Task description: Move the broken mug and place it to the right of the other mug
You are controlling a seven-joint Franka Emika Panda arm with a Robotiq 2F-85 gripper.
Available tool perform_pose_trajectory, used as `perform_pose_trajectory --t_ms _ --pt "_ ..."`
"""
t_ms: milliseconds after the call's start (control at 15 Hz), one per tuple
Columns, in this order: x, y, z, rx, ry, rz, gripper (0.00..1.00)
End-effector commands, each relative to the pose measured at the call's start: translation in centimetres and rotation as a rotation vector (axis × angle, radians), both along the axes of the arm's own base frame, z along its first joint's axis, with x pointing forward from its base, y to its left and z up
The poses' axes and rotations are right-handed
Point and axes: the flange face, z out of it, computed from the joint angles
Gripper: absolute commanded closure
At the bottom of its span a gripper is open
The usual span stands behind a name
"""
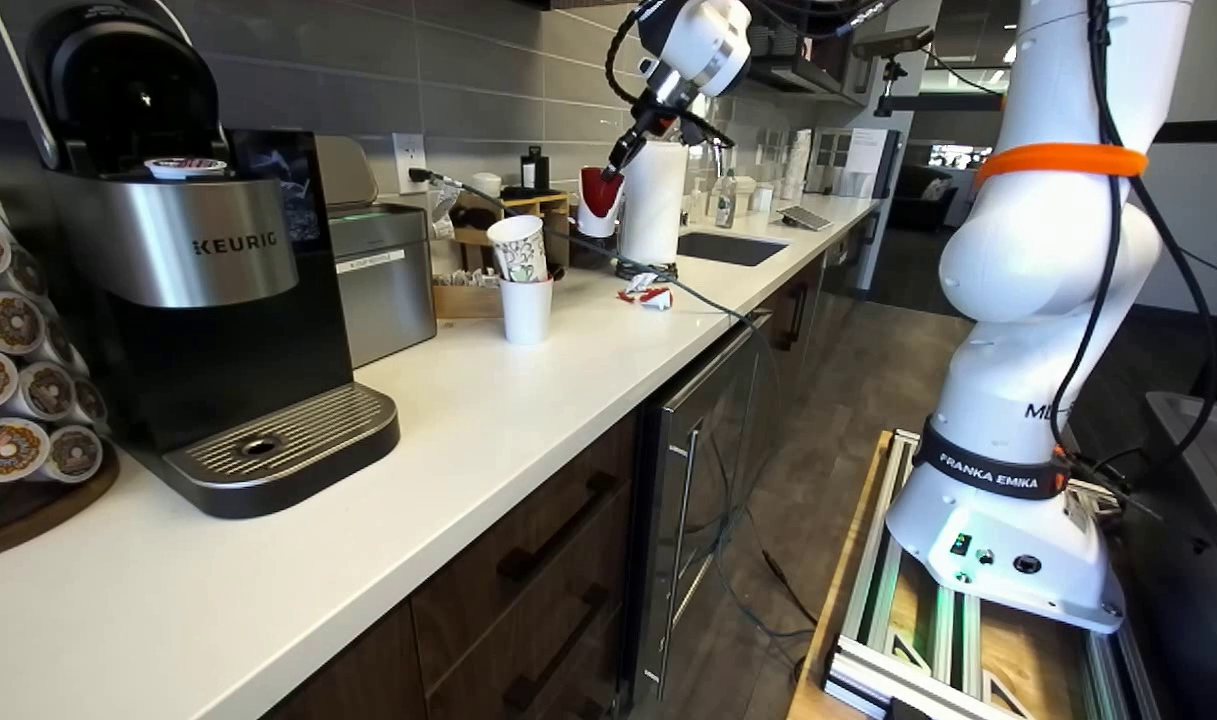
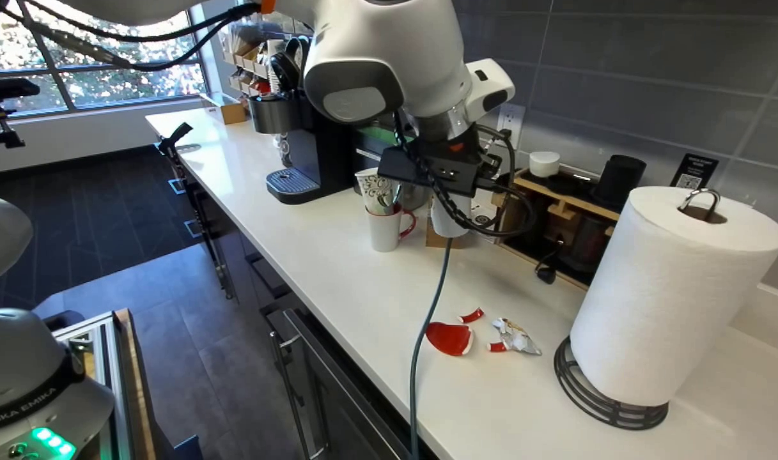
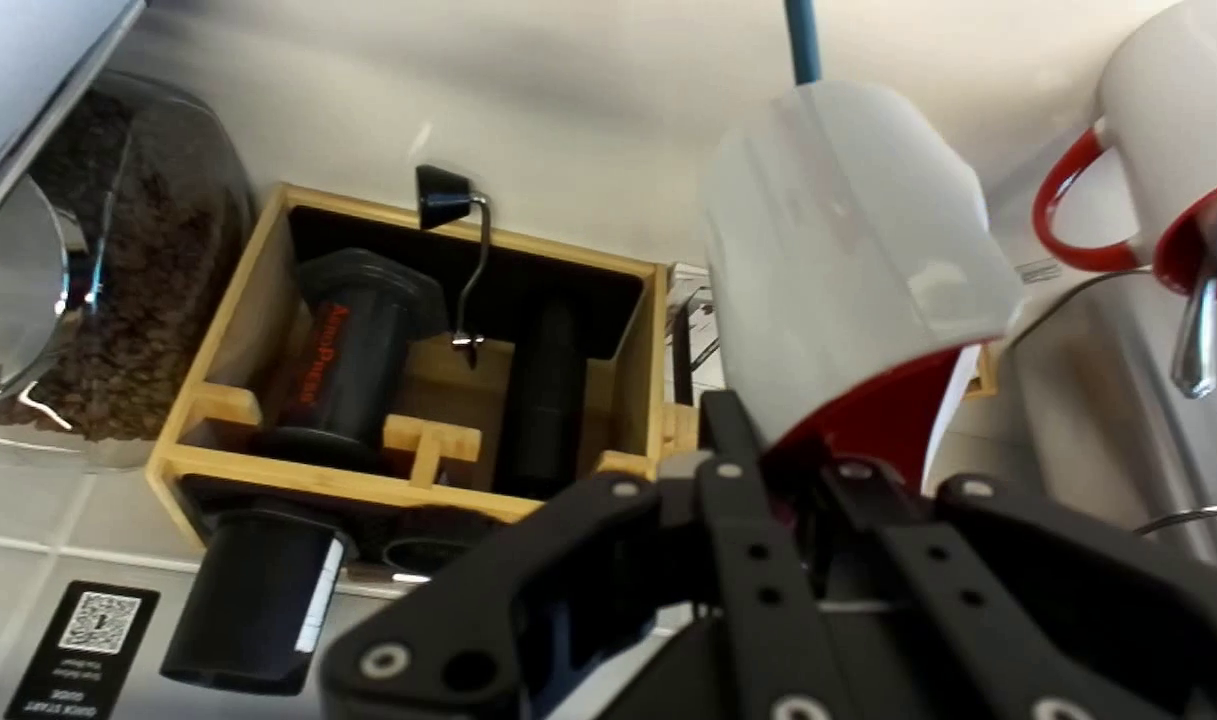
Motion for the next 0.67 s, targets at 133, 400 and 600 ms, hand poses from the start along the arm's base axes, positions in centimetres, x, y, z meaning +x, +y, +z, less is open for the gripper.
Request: perform_pose_trajectory --t_ms 133,400,600 --pt "-2.3 2.8 -1.2 0.000 0.035 0.144 0.98" --pt "-1.5 3.5 -3.3 0.012 0.074 0.233 0.98" --pt "-0.5 3.4 -4.7 0.042 0.042 0.283 0.98"
